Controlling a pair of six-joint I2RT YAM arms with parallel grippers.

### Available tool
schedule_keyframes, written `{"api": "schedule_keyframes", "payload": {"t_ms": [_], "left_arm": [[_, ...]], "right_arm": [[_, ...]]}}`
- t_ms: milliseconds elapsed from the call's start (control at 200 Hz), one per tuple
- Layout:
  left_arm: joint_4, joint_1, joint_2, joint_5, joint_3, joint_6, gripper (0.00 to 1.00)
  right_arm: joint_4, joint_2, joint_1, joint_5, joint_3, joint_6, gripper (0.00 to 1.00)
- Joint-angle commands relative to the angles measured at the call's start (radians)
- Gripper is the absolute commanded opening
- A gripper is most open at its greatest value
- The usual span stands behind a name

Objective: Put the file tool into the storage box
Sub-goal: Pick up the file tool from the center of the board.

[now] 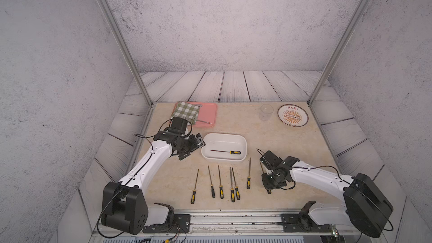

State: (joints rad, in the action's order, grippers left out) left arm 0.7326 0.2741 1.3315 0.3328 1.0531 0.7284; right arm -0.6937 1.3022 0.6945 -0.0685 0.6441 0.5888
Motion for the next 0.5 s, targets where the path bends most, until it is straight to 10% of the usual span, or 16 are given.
{"api": "schedule_keyframes", "payload": {"t_ms": [0, 495], "left_arm": [[0.015, 0.016, -0.017, -0.027, -0.002, 0.006, 0.99], [0.017, 0.033, -0.095, -0.090, 0.020, -0.034, 0.98]], "right_arm": [[-0.002, -0.033, 0.000, 0.008, -0.011, -0.007, 0.13], [-0.045, -0.142, 0.000, 0.051, 0.023, -0.022, 0.11]]}}
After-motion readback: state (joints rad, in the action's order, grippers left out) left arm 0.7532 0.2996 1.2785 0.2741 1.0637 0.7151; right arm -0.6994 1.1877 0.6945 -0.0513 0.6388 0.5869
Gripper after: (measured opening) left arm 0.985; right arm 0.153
